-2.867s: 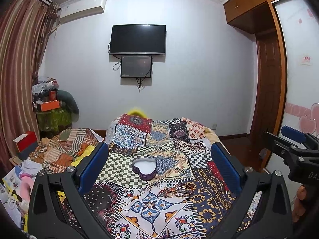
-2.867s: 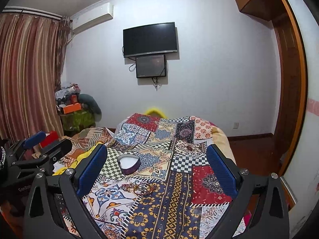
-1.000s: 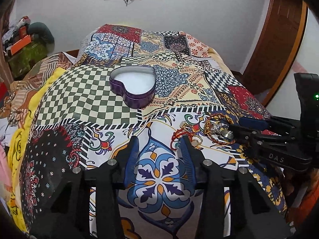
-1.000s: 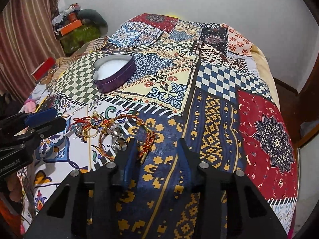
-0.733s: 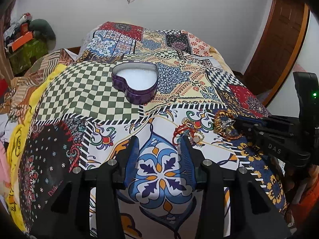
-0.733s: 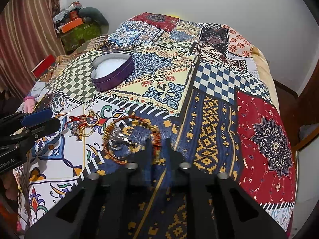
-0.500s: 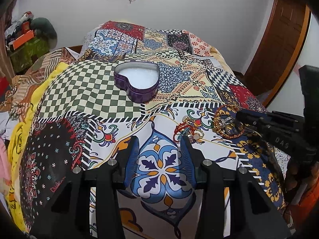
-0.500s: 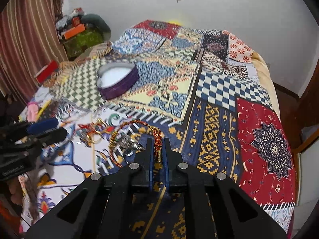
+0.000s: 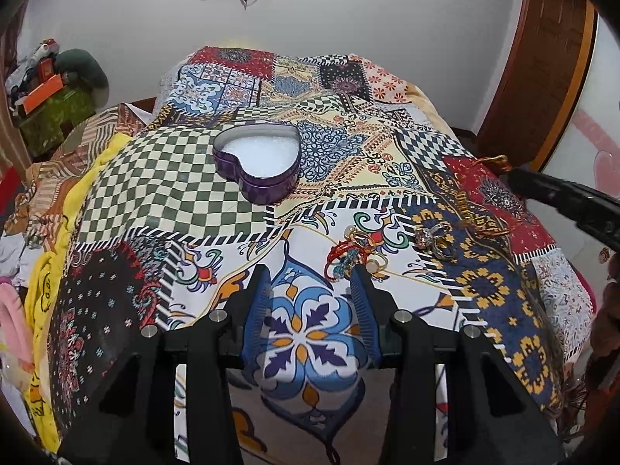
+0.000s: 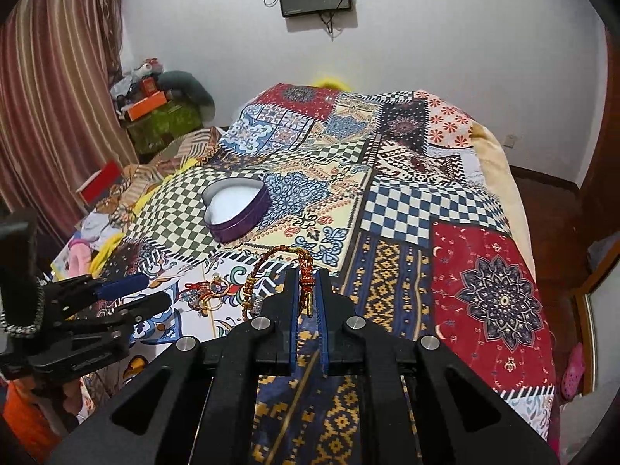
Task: Organize jewelry
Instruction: 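Lift the bracelet with the right gripper and carry it to the purple heart tin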
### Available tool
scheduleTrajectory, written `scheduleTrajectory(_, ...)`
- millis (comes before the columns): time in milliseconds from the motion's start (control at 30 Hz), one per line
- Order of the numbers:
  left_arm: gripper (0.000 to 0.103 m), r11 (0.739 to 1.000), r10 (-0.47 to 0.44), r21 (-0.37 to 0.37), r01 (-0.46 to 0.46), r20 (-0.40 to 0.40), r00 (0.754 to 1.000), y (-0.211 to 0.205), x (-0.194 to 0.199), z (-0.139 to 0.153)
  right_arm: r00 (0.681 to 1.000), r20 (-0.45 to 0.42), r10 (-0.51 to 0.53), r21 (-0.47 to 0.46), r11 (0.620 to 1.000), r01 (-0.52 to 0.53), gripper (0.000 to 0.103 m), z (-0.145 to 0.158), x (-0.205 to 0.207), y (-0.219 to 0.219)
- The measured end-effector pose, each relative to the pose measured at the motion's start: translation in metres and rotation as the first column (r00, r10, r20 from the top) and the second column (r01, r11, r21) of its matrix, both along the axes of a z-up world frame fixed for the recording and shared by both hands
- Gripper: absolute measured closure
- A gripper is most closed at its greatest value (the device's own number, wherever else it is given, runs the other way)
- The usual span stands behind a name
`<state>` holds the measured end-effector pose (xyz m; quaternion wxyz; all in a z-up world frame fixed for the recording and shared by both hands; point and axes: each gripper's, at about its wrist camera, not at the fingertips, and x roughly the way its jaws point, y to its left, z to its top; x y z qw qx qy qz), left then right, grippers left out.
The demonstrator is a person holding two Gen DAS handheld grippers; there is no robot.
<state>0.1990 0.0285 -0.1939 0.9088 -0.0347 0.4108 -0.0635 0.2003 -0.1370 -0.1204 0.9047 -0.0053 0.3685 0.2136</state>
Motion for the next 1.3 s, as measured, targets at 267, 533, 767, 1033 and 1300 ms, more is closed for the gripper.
scheduleTrajectory(267, 0.077, 0.999, -0.034, -0.013, 0.033, -0.041, 0.999, -0.004, 0.018, -0.015, 1.000, -0.022, -0.004, 0.013, 1.000, 0.004, 0.096, -0.008, 0.001, -0.012)
scheduleTrajectory(533, 0.079, 0.997, -0.074, 0.006, 0.074, -0.001, 0.997, -0.009, 0.020, -0.018, 0.999, -0.034, 0.007, 0.017, 1.000, -0.006, 0.096, -0.011, -0.003, -0.014)
scheduleTrajectory(767, 0.096, 0.994, -0.094, -0.064, 0.094, 0.003, 0.996, -0.002, 0.027, -0.018, 0.999, -0.039, 0.001, 0.022, 1.000, 0.000, 0.096, -0.007, -0.010, -0.014)
scheduleTrajectory(1033, 0.097, 0.995, -0.061, -0.072, 0.066, 0.072, 0.996, 0.007, 0.002, 0.016, 1.000, 0.001, -0.018, 0.033, 0.999, 0.018, 0.096, 0.012, -0.021, -0.015)
scheduleTrajectory(1300, 0.097, 0.998, -0.027, -0.058, 0.036, 0.156, 0.987, 0.019, -0.027, 0.058, 0.998, 0.062, -0.002, 0.036, 0.999, 0.000, 0.096, 0.033, -0.036, -0.001)
